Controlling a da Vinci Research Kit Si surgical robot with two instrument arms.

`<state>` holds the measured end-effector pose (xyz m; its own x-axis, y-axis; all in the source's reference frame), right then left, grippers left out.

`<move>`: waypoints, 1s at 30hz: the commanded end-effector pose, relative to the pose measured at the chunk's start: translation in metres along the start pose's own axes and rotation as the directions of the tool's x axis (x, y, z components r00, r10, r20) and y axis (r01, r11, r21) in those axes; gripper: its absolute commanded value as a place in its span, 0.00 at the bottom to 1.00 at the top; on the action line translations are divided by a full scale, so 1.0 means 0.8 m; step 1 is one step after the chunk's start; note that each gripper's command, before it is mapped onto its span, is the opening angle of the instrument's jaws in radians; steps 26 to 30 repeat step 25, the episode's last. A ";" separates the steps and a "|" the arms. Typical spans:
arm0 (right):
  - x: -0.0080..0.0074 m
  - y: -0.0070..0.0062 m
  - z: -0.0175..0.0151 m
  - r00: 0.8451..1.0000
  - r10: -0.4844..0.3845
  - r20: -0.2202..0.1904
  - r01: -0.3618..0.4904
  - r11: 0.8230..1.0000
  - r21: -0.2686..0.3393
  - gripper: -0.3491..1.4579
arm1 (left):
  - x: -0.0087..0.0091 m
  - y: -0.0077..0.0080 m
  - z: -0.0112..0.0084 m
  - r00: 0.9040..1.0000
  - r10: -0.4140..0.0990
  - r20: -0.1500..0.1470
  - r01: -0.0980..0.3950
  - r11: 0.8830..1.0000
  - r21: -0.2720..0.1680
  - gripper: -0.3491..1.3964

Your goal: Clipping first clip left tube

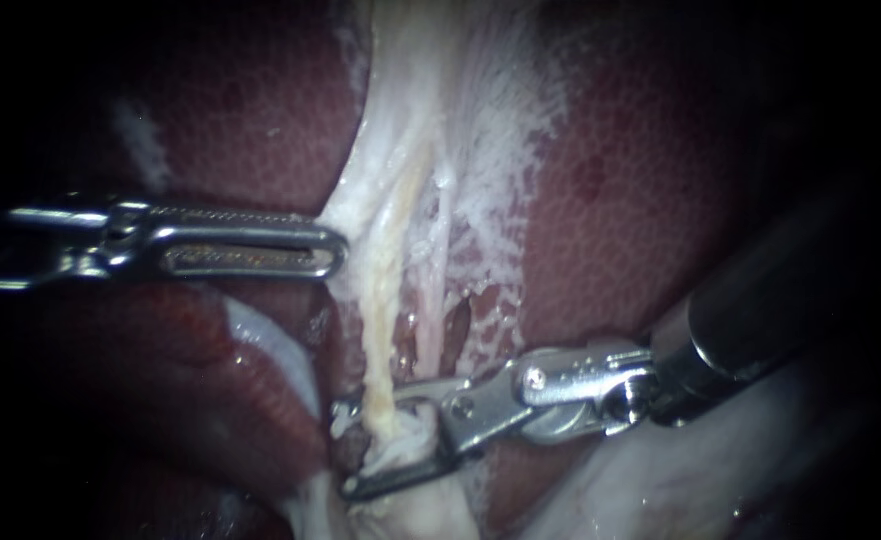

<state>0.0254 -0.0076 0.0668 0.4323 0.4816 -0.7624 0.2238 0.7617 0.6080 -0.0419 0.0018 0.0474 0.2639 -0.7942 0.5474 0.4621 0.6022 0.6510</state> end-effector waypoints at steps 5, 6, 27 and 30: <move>0.0000 -0.0002 -0.0004 1.000 0.025 -0.002 -0.025 1.000 0.007 0.05 | 0.0000 0.0000 0.0000 1.000 0.000 0.000 0.000 1.000 0.000 0.00; 0.0000 -0.0002 -0.0004 1.000 0.025 -0.002 -0.025 1.000 0.007 0.04 | 0.0000 0.0001 0.0000 1.000 0.000 0.000 0.000 1.000 0.000 0.00; -0.0001 -0.0001 -0.0005 1.000 0.031 0.001 -0.031 0.999 0.010 0.04 | 0.0001 0.0000 0.0003 1.000 0.001 0.001 -0.001 1.000 -0.004 0.00; -0.0001 -0.0001 -0.0005 1.000 0.031 0.001 -0.031 0.999 0.010 0.04 | 0.0001 0.0000 0.0003 1.000 0.001 0.001 -0.001 1.000 -0.004 0.00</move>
